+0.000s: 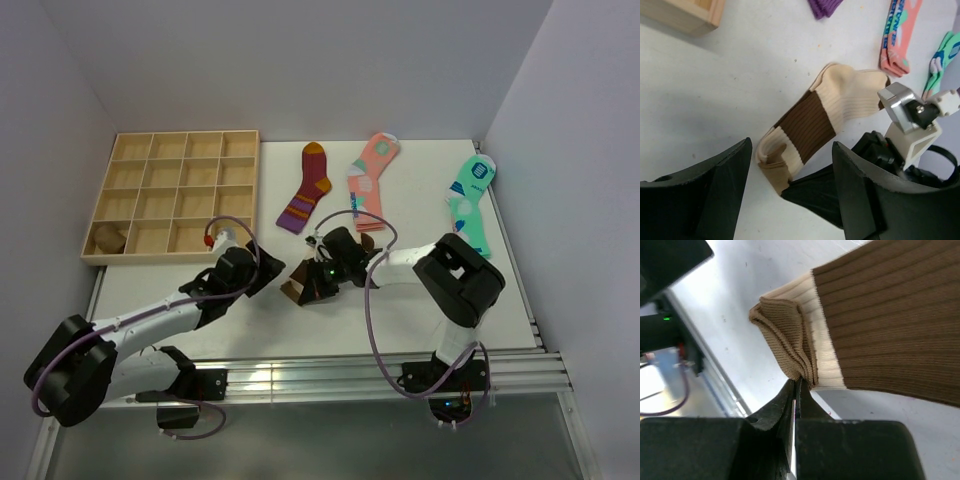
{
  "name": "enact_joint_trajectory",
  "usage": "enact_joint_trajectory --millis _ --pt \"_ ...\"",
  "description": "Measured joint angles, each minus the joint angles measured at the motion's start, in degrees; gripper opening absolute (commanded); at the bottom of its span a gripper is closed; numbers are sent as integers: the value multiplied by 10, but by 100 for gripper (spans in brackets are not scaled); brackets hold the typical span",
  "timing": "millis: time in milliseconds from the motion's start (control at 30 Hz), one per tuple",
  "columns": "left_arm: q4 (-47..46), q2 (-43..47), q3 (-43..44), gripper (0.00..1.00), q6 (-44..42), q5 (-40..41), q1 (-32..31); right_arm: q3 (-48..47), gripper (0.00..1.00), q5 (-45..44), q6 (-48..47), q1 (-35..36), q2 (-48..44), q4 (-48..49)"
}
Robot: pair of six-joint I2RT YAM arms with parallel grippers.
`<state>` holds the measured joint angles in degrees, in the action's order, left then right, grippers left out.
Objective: Roll the socks
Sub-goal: Roll the sock at the center of the board.
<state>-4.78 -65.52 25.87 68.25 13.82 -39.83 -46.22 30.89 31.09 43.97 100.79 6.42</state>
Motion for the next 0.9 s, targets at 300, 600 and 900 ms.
enact_joint_trajectory --millis 300,600,900 --pt "3 -57 -14 65 34 -37 -12 19 0 117 59 -50 46 74" --pt "4 -90 -7 55 47 -43 -29 19 0 137 68 -59 55 85" --pt "5 -129 15 38 51 -41 -29 19 0 148 72 -65 63 92"
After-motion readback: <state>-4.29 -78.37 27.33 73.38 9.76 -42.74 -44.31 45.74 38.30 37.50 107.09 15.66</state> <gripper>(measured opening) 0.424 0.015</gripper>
